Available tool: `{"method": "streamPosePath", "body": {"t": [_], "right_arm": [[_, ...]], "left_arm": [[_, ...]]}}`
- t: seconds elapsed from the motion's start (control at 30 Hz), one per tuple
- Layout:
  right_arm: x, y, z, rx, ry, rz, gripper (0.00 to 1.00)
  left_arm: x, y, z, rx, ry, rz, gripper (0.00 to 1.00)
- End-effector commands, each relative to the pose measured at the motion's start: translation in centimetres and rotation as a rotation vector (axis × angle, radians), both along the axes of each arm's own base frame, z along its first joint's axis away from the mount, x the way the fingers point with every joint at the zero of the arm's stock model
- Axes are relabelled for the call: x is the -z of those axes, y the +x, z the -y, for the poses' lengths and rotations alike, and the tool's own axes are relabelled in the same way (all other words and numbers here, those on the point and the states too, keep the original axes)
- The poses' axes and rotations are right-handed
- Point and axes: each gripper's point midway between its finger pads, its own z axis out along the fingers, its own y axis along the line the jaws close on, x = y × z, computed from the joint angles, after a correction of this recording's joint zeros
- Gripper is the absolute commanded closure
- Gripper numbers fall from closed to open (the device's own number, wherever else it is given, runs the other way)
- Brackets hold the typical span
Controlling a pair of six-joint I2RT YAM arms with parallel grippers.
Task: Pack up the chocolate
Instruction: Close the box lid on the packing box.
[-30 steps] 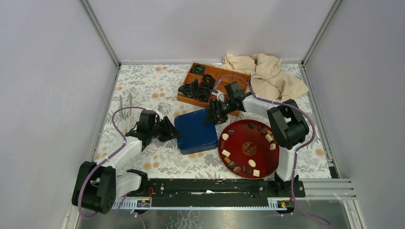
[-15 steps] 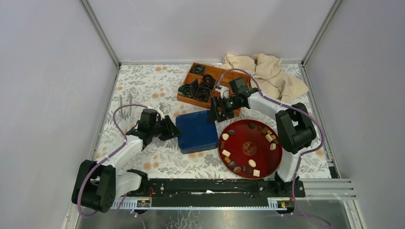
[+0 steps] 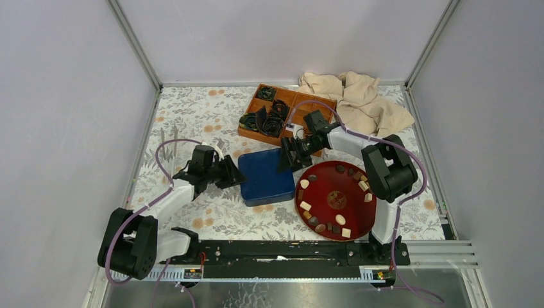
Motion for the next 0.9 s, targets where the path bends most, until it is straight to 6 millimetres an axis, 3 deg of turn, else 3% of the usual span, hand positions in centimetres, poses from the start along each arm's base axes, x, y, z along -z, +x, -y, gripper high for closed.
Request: {"method": "streamPosePath", "body": {"t": [0.0,0.1,0.27,0.4,0.57,0.7,0.77,0.83,0.87], "right_arm": [[-2.4,-0.5,-2.1,-0.049,0.118,-0.019,0.15],[-2.6,-0.6,-2.4,-0.051,0.137,-0.039,0.37],[-1.8,-0.3,-2.4,-0.039,0.111,-0.048,0.64],[-0.8,0.1,-1.7,-0.03,0.049,-0.023,0.66],[-1.4,0.8,-1.2,-0.04,0.028,0.03,0.55],[-3.6,2.2,-0.1,-0.054,0.036,0.113,0.33],[-5.6,3.4,0.8,-0.073,0.043,0.209,0.22],[-7.3,3.8,1.8,-0.132,0.037,0.348,0.02],[-8.0,3.5,2.2,-0.161,0.043,0.414,0.01]], "left_arm": [[-0.4,0.5,0.7,0.029,-0.005,0.036,0.58],[-0.7,0.6,0.5,0.015,0.002,0.047,0.54],[-0.2,0.3,0.2,0.011,0.015,0.035,0.42],[0.7,-0.2,-0.1,0.011,0.032,0.012,0.39],[1.5,-0.3,-0.7,-0.009,0.071,-0.01,0.44],[2.0,-0.3,-1.0,-0.017,0.092,-0.025,0.46],[2.1,-0.2,-1.1,-0.018,0.098,-0.028,0.46],[2.3,-0.2,-1.1,-0.019,0.101,-0.034,0.47],[2.4,-0.3,-1.1,-0.017,0.102,-0.036,0.47]]}}
